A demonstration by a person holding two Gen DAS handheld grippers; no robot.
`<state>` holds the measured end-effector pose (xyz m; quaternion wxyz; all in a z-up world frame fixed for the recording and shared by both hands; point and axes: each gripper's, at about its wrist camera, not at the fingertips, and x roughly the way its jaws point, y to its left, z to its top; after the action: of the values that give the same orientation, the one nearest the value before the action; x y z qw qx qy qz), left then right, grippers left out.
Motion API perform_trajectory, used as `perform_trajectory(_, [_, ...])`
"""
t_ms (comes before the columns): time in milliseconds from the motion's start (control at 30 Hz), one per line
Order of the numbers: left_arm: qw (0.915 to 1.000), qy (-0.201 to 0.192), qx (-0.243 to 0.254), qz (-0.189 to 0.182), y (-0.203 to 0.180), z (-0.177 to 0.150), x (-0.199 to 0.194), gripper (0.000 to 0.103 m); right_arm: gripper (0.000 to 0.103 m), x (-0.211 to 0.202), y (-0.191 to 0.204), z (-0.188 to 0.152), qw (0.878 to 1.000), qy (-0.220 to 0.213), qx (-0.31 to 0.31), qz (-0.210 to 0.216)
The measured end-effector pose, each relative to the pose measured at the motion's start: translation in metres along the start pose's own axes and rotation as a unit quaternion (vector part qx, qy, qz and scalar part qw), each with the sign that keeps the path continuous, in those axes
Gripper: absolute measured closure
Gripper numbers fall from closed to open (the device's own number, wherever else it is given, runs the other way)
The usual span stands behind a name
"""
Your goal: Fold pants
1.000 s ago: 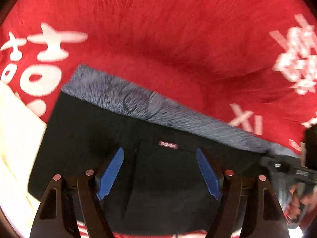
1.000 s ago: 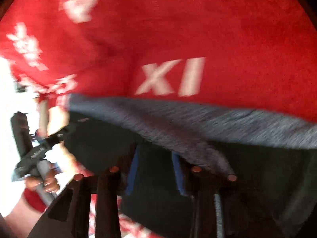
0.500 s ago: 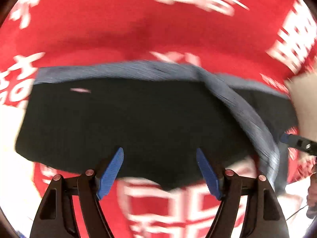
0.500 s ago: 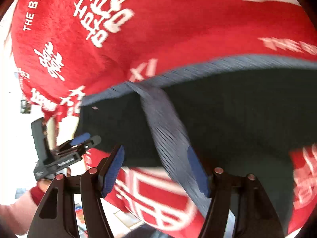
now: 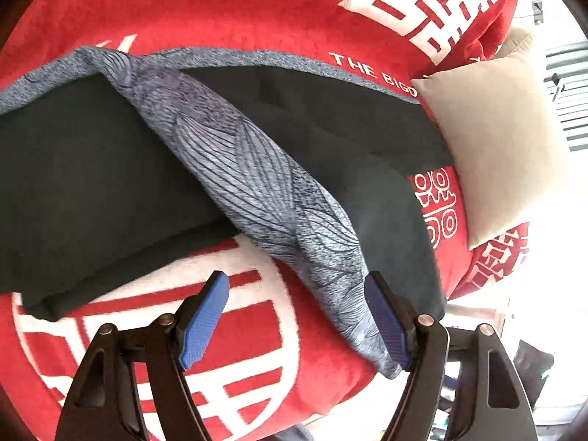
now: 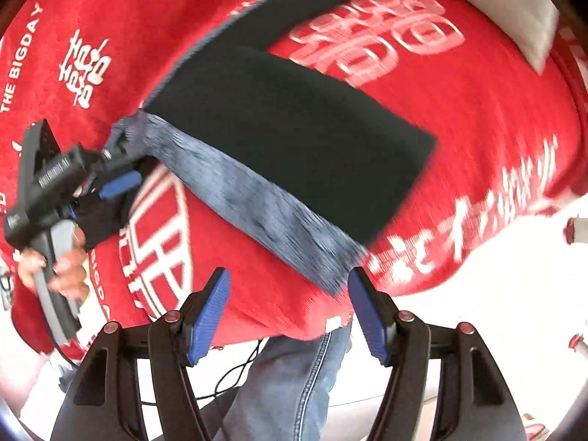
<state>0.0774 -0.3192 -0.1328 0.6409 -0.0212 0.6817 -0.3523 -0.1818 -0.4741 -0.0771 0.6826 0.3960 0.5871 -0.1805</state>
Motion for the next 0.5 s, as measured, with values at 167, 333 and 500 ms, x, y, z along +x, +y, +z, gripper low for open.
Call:
perform_trajectory(167, [0.9997,0.01,-0.016,-0.015,-0.002,0.003,0.014,0.026,0.033,0.014,-0.022,-0.015,0.999,-0.011,0.031,0.025])
perform_trajectory(333, [0.9996,0.015,-0.017,-0.016,-0.007,0.001,0.023,0.026,0.037,0.03,-0.036,-0.014,0.998,-0.025,0.029,0.041])
perform_trajectory(500, [0.9992,0.031,-0.021,-0.012,-0.011,0.002,0.03,0.075,0.098,0.04,-0.041,-0.011,0.996,-0.001,0.032,0.086])
